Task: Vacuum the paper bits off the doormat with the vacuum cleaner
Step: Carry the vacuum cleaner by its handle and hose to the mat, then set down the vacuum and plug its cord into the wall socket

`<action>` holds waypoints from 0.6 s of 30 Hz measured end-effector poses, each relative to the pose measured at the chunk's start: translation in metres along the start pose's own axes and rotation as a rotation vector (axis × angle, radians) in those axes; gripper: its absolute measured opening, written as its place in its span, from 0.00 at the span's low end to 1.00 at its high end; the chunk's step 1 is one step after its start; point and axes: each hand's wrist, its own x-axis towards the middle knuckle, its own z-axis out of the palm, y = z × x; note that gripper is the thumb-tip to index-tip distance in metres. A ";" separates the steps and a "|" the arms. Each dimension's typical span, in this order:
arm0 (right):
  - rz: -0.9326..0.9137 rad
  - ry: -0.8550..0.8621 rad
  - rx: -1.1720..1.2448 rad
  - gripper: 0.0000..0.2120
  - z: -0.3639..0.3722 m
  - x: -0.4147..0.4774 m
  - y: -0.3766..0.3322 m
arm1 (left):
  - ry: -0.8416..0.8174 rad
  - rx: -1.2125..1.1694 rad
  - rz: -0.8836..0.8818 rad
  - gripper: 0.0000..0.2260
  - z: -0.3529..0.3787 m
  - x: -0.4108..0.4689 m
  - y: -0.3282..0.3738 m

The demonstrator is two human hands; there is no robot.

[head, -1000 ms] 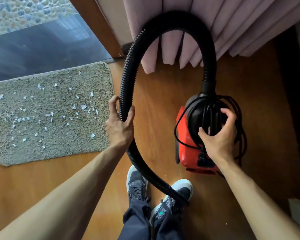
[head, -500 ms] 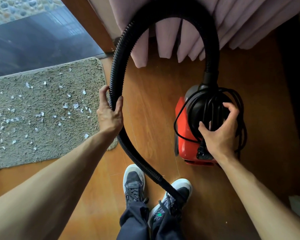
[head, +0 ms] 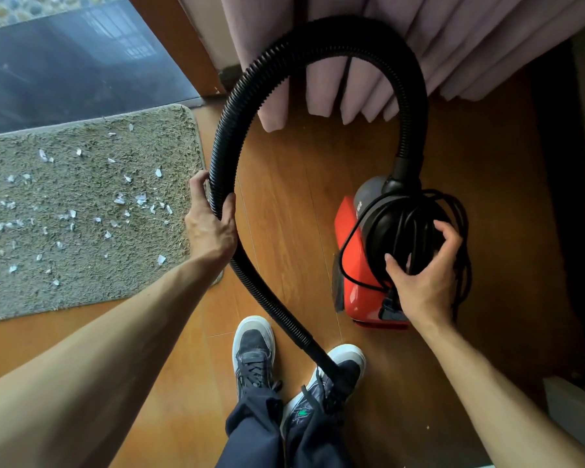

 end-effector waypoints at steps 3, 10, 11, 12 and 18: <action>0.021 -0.003 -0.033 0.38 -0.006 -0.006 -0.006 | -0.004 0.008 0.011 0.21 0.000 -0.004 0.000; 0.101 -0.195 -0.402 0.50 -0.025 -0.023 -0.039 | -0.165 0.217 0.046 0.37 -0.036 -0.022 0.002; 0.111 -0.247 -0.456 0.51 -0.031 -0.027 -0.045 | -0.191 0.284 0.052 0.41 -0.045 -0.028 0.006; 0.130 -0.300 -0.494 0.51 -0.037 -0.033 -0.051 | -0.221 0.351 0.053 0.44 -0.054 -0.035 0.012; 0.129 -0.508 -0.662 0.47 -0.086 -0.077 -0.104 | -0.408 0.731 0.210 0.47 -0.119 -0.094 0.055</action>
